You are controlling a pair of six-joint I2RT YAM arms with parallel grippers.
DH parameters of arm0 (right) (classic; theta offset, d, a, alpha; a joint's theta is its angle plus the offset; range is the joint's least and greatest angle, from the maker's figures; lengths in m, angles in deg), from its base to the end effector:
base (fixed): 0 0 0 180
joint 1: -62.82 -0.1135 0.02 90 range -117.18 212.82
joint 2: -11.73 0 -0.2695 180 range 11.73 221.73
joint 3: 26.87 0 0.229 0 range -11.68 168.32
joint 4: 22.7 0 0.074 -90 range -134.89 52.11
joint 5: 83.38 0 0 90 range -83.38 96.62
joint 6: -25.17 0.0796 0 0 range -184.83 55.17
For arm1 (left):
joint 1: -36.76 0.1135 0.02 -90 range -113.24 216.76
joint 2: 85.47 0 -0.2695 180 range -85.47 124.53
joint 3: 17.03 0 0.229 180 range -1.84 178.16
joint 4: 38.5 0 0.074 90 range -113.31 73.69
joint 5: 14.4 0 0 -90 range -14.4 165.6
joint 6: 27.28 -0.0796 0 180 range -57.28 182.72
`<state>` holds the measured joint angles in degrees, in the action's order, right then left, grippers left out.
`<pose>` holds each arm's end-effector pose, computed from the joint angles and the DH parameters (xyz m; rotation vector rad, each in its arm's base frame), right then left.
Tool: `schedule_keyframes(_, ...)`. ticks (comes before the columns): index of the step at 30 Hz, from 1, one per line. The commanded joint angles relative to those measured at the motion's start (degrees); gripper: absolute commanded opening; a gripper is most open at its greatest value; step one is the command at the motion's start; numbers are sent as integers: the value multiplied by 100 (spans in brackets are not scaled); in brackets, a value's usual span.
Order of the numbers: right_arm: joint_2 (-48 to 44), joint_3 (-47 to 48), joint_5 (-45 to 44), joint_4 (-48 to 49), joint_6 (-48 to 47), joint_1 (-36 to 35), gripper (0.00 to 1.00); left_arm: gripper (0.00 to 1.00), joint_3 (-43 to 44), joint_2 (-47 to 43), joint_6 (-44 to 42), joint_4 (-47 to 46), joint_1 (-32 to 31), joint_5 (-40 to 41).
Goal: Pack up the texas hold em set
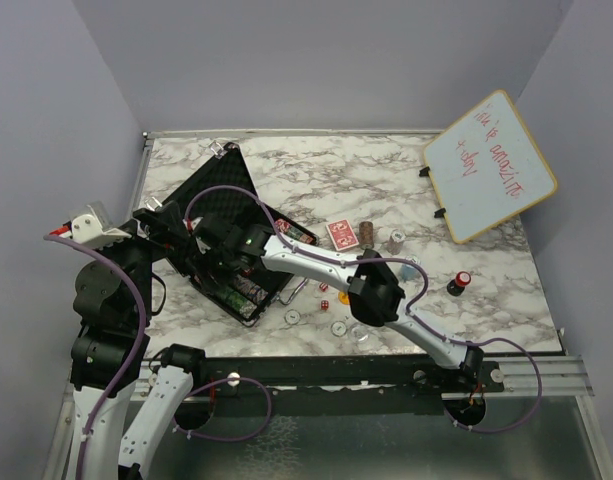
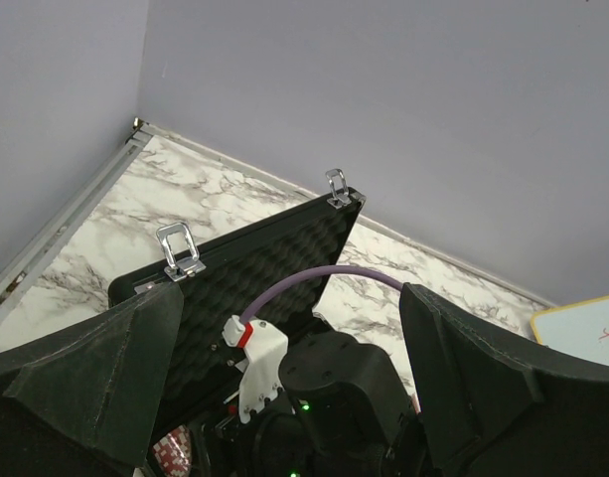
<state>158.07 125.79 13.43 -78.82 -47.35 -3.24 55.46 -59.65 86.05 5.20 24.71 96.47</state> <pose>0.2230 0.5254 0.1712 -1.1187 2.3416 0.7476 0.0868 0.0105 0.4051 -0.4365 1.4625 -0.2166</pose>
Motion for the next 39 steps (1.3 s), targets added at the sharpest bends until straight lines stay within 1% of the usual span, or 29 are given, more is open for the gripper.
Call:
schedule_keyframes(1,-523,-207,-138,278,-69,-43,63,99,-26,24,23,0,27,-19)
schedule_keyframes(4,-980,-731,-400,705,-91,-32,63,99,-13,10,6,2,29,-36)
schedule_keyframes(9,-2074,-2078,-788,1514,12,76,61,99,26,-15,-44,47,31,-60)
schedule_keyframes(13,-3213,-3558,-1409,2023,47,197,60,99,15,-41,-87,67,32,-126)
schedule_keyframes(16,-4145,-4643,-2177,2219,50,332,60,99,-16,-23,-128,51,31,-242)
schedule_keyframes(18,-4691,-5277,-2816,2175,29,449,61,99,-21,18,-184,14,27,-386)
schedule_keyframes(20,-5168,-5755,-3405,1972,112,640,65,99,-57,54,-250,-97,31,-607)
schedule_keyframes(22,-5568,-6116,-3767,1695,226,883,70,99,-160,78,-271,-275,31,-863)
schedule_keyframes(25,-6098,-6640,-4144,1401,453,1347,77,99,-416,125,-202,-588,33,-1384)
schedule_keyframes(28,-6555,-7116,-4244,1172,756,1905,81,99,-703,208,-119,-907,36,-1837)
schedule_keyframes(31,-6814,-7759,-4068,1465,878,2338,81,99,-949,316,-62,-1181,36,-2078)
schedule_keyframes(33,-6749,-7954,-3678,1764,893,2529,80,99,-1096,387,-36,-1359,35,-2225)
schedule_keyframes(34,-6630,-7950,-3617,1833,936,2590,78,99,-1156,407,-25,-1431,32,-2242)
schedule_keyframes(39,-5681,-7570,-3326,1965,1065,2851,63,99,-1427,454,-22,-1646,31,-2227)
